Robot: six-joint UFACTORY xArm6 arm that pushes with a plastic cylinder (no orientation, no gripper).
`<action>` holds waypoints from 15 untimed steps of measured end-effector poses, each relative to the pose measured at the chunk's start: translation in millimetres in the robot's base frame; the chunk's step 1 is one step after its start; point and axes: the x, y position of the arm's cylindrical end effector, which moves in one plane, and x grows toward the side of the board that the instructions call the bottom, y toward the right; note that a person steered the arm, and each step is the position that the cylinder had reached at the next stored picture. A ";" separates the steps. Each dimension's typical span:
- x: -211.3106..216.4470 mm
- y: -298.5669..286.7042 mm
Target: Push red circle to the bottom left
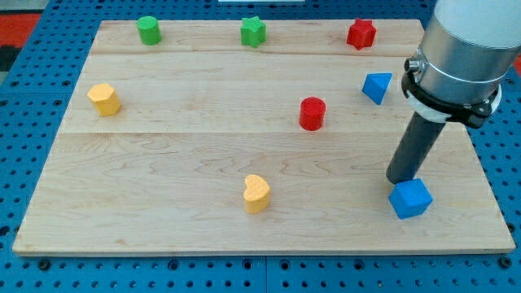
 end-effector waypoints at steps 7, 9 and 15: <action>-72.4 -48.7; -103.7 -61.5; -123.3 -210.5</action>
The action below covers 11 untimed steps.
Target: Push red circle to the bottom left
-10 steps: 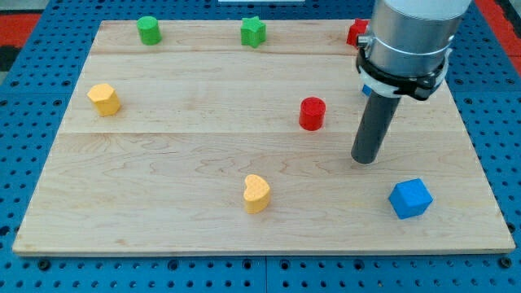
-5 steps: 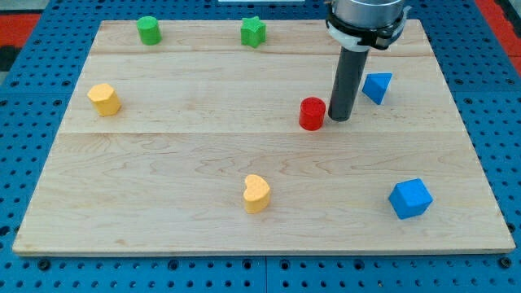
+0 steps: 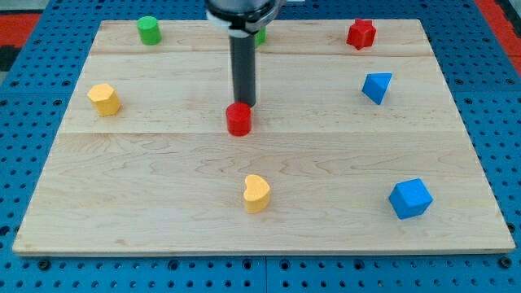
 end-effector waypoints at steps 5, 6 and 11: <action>73.3 -39.7; 93.4 -77.5; 96.5 -194.6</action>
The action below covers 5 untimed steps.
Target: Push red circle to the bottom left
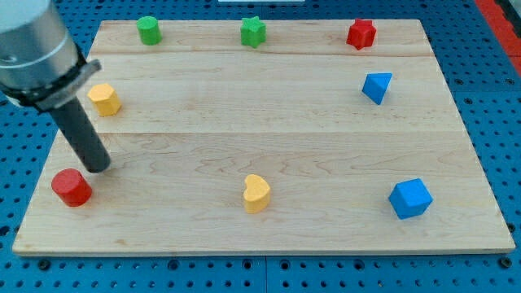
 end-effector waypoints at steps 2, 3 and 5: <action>34.4 -40.5; 26.1 -44.5; -17.9 -40.2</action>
